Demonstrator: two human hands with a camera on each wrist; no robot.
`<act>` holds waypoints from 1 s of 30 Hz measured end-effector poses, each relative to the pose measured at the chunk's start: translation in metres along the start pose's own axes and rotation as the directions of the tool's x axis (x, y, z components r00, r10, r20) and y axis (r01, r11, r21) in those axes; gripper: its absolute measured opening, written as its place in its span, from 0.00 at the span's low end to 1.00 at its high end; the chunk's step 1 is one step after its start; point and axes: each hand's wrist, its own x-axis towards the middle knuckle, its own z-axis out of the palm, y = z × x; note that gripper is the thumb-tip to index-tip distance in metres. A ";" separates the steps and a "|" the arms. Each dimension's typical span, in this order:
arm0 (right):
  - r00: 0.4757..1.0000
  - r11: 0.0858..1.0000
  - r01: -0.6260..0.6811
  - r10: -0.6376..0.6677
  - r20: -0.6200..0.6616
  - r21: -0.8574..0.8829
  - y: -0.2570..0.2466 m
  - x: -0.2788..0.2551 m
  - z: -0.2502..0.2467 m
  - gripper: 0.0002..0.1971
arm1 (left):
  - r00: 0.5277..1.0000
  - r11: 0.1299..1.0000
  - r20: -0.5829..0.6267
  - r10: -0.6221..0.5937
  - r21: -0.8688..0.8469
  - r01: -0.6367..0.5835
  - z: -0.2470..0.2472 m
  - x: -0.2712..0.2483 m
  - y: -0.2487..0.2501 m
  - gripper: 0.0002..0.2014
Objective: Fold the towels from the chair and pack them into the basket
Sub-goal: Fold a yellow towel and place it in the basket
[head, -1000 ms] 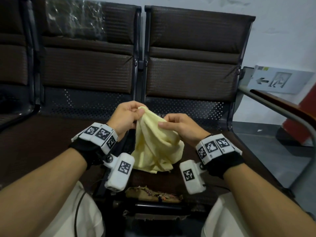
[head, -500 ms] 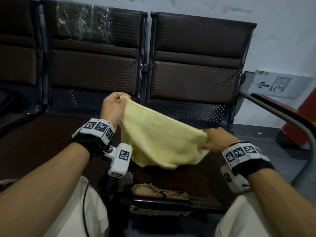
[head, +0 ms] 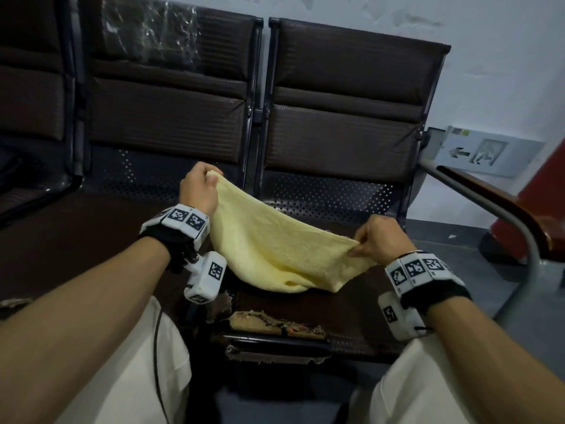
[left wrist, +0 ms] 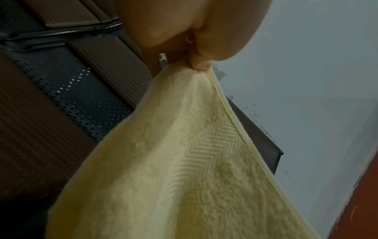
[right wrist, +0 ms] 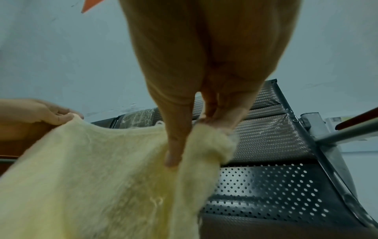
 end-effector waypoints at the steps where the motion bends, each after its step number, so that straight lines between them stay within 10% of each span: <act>1: 0.999 0.999 0.011 -0.012 -0.046 -0.031 0.000 0.000 0.001 0.11 | 1.000 1.000 -0.011 -0.011 0.004 0.011 0.000 0.000 -0.002 0.10; 10: 0.973 0.972 -0.020 0.073 -0.221 0.233 0.005 0.006 0.002 0.04 | 0.998 0.989 -0.029 -0.053 0.134 0.056 0.000 0.005 -0.016 0.10; 16: 0.955 0.928 0.063 0.052 -0.293 0.367 -0.008 0.007 -0.015 0.06 | 0.981 0.984 0.191 -0.021 0.177 -0.013 0.009 -0.003 -0.008 0.12; 23: 0.926 0.855 0.254 -0.080 -0.369 0.452 -0.034 -0.011 -0.055 0.05 | 0.977 1.000 0.213 0.006 -0.003 -0.006 0.000 -0.024 0.034 0.13; 30: 0.856 0.658 0.267 0.173 -0.487 0.704 -0.045 -0.016 -0.124 0.08 | 0.987 0.968 0.115 0.117 -0.235 -0.087 -0.032 -0.008 0.113 0.13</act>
